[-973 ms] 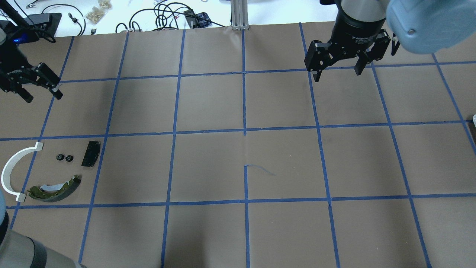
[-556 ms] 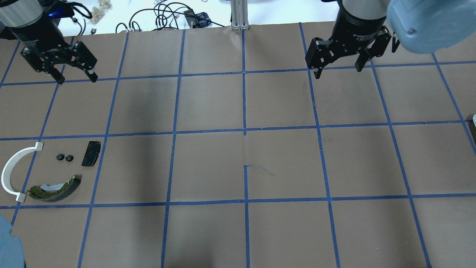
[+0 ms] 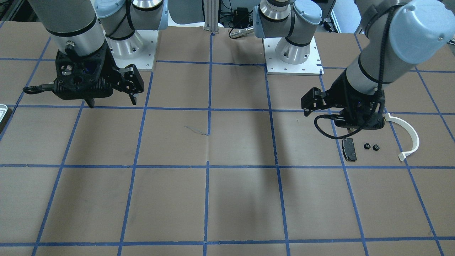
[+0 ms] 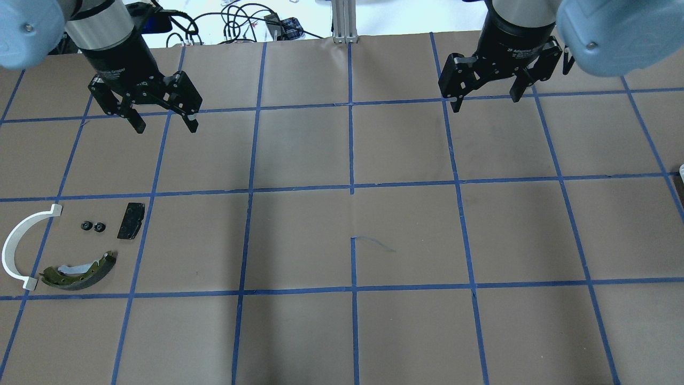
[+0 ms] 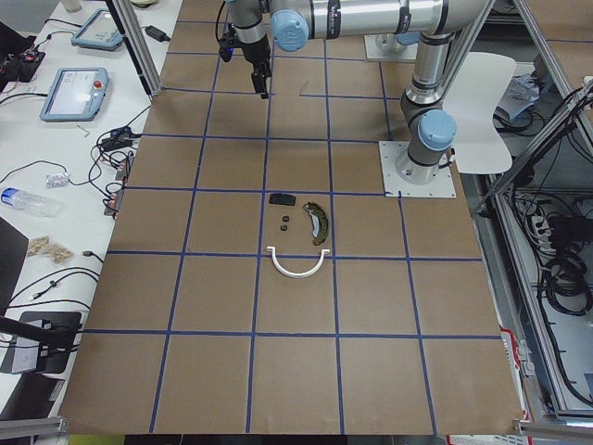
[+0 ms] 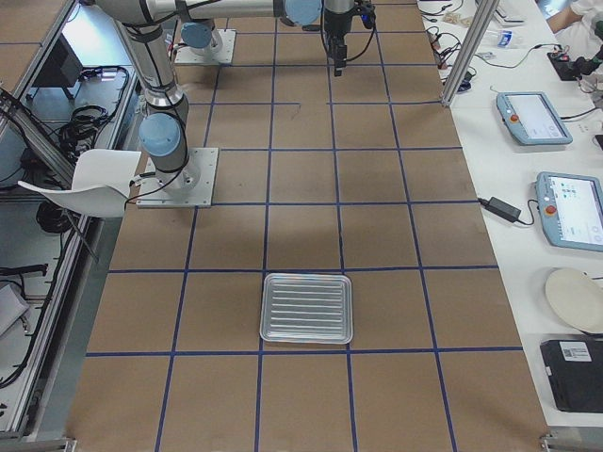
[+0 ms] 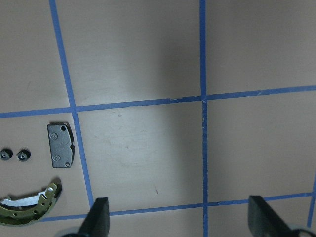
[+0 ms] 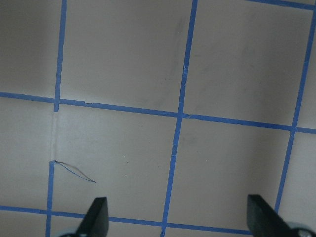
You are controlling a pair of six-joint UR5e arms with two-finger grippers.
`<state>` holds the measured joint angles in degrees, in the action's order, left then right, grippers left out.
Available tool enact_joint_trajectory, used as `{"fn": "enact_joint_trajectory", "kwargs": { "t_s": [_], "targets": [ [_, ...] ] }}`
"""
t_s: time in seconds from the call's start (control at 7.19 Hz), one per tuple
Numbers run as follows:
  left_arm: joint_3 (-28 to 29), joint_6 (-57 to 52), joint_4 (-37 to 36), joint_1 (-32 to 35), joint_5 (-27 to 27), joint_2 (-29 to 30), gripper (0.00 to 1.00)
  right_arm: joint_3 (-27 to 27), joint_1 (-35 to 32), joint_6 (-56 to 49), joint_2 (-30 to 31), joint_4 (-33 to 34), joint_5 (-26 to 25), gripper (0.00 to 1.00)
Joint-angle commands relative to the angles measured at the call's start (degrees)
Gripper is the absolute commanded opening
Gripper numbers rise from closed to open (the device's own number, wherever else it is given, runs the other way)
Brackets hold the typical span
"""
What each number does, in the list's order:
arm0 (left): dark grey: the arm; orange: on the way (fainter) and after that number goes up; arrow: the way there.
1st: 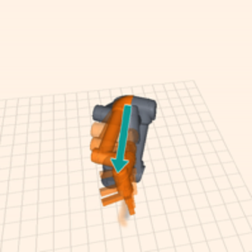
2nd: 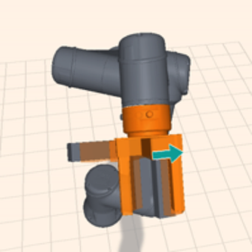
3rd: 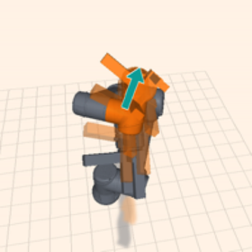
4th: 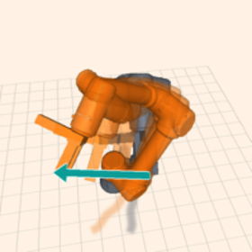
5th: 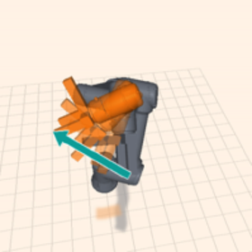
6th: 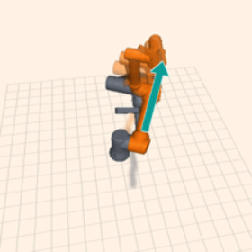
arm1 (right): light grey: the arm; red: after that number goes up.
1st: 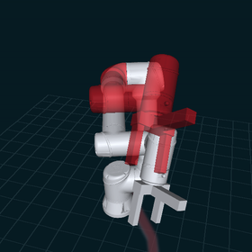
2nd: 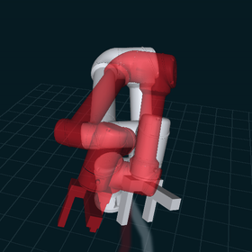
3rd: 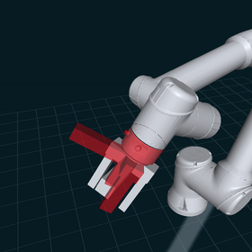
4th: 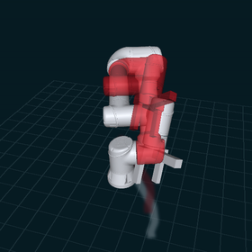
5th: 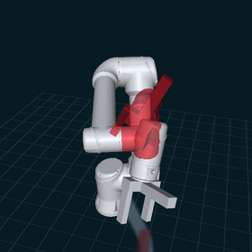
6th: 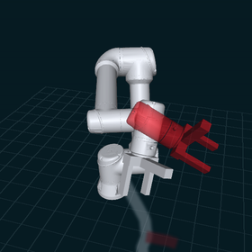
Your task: Place bearing gear from tray to pile
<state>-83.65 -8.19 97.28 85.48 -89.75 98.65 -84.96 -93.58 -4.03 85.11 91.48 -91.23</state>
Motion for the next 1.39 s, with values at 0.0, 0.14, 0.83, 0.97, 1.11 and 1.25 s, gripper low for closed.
{"fn": "enact_joint_trajectory", "kwargs": {
  "t_s": [0.0, 0.14, 0.83, 0.97, 1.11, 1.25],
  "targets": [
    [-3.3, 4.6, -0.4, 4.1, 0.3, -3.8, 1.0, 0.5, 0.1, -0.1, 0.2, -0.4, -0.2, 1.0],
    [-3.5, 4.4, -2.2, 4.7, 0.2, -4.8, 1.0, 0.6, 0.4, 0.9, 1.1, -3.1, -0.2, 1.0],
    [-10.4, 3.8, -6.3, 4.1, -0.3, -9.7, 1.0, 0.0, 0.9, 0.4, 3.2, -3.8, -0.4, 1.0],
    [-11.4, 4.0, -6.5, 4.3, -0.3, -10.6, 1.0, 0.0, 0.9, 0.3, 3.2, -3.5, -0.1, 1.0],
    [-11.6, 3.9, -6.2, 4.1, -0.5, -11.7, 1.0, 0.0, 1.3, 0.1, 3.1, -3.2, 0.0, 1.0],
    [-11.7, 3.9, -5.7, 4.0, -0.6, -12.2, 1.0, 0.0, 1.8, 0.0, 3.2, -3.1, 0.0, 1.0]
  ]
}}
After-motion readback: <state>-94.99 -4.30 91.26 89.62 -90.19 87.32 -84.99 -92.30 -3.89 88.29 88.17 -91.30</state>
